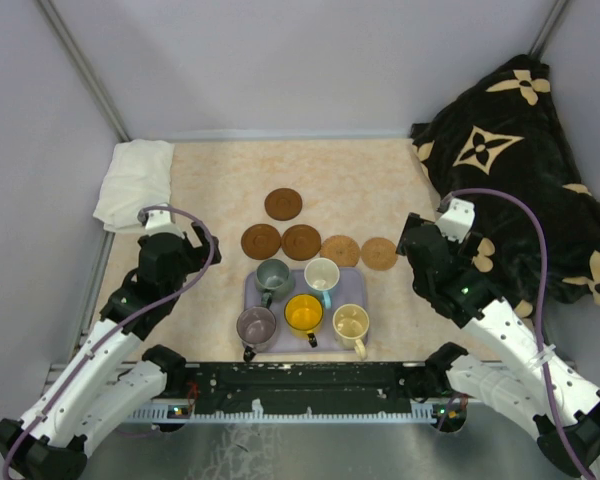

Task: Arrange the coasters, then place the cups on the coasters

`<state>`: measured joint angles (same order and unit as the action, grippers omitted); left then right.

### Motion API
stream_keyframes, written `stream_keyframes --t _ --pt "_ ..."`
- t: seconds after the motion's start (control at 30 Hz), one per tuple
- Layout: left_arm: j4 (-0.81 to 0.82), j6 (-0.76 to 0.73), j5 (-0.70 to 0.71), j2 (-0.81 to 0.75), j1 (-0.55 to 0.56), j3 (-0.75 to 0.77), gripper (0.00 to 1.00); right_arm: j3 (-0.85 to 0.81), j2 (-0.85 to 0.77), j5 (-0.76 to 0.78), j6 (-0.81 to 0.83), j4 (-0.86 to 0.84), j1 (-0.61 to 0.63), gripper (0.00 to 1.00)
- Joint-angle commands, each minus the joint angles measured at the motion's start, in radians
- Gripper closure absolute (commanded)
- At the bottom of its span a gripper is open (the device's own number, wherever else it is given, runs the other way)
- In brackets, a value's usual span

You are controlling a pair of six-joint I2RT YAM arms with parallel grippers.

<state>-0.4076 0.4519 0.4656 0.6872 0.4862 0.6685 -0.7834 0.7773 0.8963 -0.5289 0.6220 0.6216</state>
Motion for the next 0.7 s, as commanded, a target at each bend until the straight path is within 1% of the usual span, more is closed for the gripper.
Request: stream_keyframes --t 0.0,0.67 --pt "-0.005 0.013 0.036 -0.02 -0.004 -0.003 0.0 -0.008 -0.006 0.019 -0.018 -0.029 0.004 0.01" --pt "-0.017 0.028 0.067 -0.018 -0.005 0.003 0.0 -0.013 0.013 0.011 -0.011 -0.038 0.004 0.01"
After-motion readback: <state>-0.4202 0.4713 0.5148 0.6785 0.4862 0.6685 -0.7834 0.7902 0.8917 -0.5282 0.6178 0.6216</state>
